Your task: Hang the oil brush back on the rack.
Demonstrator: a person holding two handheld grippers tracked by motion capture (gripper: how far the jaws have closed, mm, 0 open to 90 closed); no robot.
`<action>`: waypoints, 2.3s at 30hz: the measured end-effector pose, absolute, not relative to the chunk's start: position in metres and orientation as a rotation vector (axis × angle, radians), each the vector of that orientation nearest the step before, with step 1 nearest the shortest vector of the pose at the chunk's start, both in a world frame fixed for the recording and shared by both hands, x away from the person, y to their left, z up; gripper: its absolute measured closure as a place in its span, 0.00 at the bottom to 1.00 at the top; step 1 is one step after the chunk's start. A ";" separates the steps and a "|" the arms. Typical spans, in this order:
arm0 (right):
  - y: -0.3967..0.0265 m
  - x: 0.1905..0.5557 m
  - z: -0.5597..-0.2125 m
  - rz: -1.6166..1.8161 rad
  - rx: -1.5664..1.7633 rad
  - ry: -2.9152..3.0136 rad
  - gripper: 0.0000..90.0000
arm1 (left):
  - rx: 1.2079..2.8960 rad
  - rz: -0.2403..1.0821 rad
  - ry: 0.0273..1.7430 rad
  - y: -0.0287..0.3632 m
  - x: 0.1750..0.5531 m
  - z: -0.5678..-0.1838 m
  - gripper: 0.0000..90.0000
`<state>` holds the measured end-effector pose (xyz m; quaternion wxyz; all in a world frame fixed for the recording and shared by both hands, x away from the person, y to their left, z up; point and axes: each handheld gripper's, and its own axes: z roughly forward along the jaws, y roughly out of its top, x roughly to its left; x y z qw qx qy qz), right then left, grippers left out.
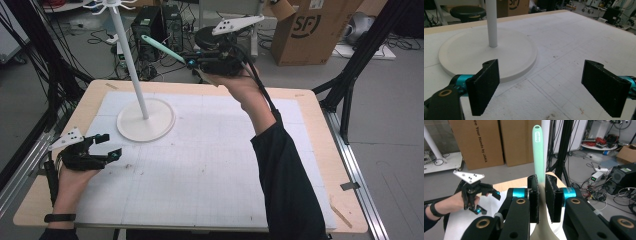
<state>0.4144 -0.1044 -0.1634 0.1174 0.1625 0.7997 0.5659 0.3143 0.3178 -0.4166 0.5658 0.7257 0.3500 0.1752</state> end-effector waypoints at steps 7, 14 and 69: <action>-0.098 0.417 -0.146 1.673 0.469 2.310 0.92 | 1.706 0.409 0.823 0.319 0.314 -0.417 0.17; -0.095 0.419 -0.137 1.670 0.469 2.294 0.92 | 1.708 0.401 0.818 0.318 0.313 -0.417 0.17; -0.076 0.436 -0.136 1.670 0.493 2.280 0.91 | 1.712 0.387 0.813 0.320 0.312 -0.420 0.17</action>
